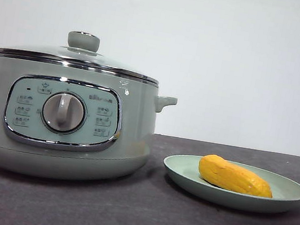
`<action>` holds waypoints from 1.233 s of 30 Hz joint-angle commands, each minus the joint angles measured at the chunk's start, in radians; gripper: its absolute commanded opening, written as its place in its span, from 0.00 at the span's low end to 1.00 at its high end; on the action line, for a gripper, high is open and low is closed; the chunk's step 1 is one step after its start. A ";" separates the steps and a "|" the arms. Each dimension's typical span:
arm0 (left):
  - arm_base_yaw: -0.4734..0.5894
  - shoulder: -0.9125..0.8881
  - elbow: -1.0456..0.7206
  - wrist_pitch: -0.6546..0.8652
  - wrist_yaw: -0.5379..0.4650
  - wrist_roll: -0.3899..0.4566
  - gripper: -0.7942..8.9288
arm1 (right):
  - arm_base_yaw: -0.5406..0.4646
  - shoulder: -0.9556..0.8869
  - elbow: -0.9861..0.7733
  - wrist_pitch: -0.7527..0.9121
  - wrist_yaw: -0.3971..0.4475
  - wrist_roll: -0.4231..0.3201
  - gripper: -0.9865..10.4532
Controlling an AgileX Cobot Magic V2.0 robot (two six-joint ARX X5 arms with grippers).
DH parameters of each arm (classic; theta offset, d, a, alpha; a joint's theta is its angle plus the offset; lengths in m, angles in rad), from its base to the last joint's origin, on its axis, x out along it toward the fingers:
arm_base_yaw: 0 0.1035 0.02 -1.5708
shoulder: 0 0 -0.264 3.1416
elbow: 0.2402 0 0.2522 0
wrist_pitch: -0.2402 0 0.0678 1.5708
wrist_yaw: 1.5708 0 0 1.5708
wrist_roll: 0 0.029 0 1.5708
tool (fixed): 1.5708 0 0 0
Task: Take the corn out from the steamer,put the corn on the plate,close the lid
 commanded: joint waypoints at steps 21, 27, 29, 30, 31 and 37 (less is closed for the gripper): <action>0.004 -0.002 -0.014 0.002 -0.003 -0.008 0.08 | 0.000 -0.004 -0.011 -0.009 0.003 0.046 0.09; 0.004 -0.002 -0.014 0.002 -0.003 -0.008 0.08 | 0.000 -0.004 -0.011 -0.009 0.003 0.046 0.09; 0.004 -0.002 -0.014 0.002 -0.003 -0.008 0.08 | 0.000 -0.004 -0.011 -0.009 0.003 0.046 0.09; 0.004 -0.002 -0.014 0.002 -0.002 -0.008 0.08 | 0.000 -0.004 -0.011 -0.009 0.003 0.046 0.09; 0.004 -0.002 -0.014 0.002 -0.003 -0.008 0.08 | 0.000 -0.004 -0.011 -0.009 0.003 0.046 0.09; 0.004 -0.002 -0.014 0.002 -0.003 -0.008 0.08 | 0.000 -0.004 -0.011 -0.009 0.003 0.046 0.09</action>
